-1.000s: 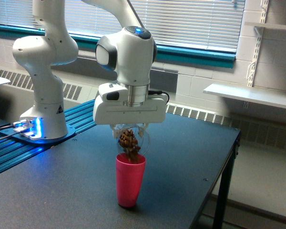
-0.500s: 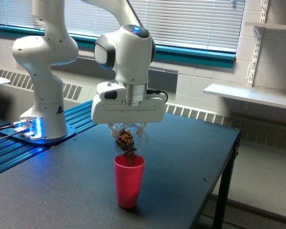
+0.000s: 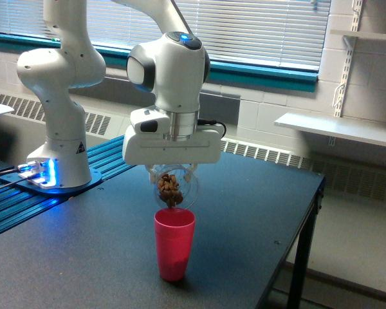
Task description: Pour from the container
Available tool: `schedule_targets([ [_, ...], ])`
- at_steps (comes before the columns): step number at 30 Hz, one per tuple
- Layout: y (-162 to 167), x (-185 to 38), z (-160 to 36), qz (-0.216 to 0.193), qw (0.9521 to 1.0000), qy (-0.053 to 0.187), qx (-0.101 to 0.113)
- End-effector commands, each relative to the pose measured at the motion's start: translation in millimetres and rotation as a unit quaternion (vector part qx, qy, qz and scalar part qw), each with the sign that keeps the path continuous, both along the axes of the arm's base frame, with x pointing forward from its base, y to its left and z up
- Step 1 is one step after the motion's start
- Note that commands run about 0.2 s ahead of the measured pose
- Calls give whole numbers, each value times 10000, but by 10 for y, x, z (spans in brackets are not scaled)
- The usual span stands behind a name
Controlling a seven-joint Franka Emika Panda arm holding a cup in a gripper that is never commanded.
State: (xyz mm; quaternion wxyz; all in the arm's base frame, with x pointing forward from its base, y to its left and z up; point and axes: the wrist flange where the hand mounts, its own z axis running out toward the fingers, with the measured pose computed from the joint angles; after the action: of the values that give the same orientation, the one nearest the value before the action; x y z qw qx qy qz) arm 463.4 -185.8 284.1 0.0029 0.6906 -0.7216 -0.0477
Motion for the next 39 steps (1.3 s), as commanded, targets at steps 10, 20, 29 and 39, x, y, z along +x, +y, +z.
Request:
schedule_targets([
  [10, 57, -2, 44, 115, 9999, 65, 51],
  [20, 67, 11, 73, 156, 9999, 64, 35],
  [29, 34, 18, 131, 115, 9999, 11, 5],
  [39, 5, -6, 164, 62, 10000, 26, 21],
])
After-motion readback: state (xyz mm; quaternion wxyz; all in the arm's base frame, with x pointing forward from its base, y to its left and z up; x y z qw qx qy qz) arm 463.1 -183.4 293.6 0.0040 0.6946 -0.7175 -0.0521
